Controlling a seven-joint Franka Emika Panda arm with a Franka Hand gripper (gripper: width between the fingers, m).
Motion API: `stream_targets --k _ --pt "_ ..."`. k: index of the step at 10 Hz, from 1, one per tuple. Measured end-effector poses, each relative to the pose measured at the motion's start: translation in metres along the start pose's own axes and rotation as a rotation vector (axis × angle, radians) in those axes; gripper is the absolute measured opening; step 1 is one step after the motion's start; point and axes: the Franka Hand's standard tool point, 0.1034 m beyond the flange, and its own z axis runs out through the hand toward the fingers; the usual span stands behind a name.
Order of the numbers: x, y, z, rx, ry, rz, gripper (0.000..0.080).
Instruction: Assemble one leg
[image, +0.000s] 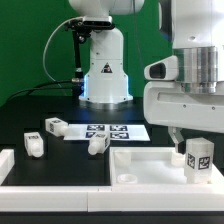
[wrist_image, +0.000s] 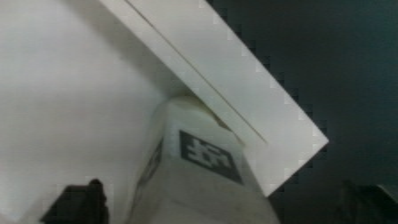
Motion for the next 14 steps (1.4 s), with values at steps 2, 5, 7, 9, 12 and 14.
stream_targets --k 2,5,7,9,12,14 --pt "0.0015 0.0011 -0.0001 -0.003 0.002 -0.106 0.0648" --pt "-0.002 -0.0031 0.0017 -0.037 0.04 -0.673 0.0648" --pt "0.0008 -0.0008 0.0013 -0.055 0.033 -0.853 0.0648" --pt "0.0012 -0.0003 0.0015 -0.055 0.033 -0.827 0.0548" --pt "0.0014 0.0001 0.0019 -0.051 0.038 -0.623 0.0285" --pt "0.0017 0.0015 0.0008 -0.068 0.054 -0.352 0.0285"
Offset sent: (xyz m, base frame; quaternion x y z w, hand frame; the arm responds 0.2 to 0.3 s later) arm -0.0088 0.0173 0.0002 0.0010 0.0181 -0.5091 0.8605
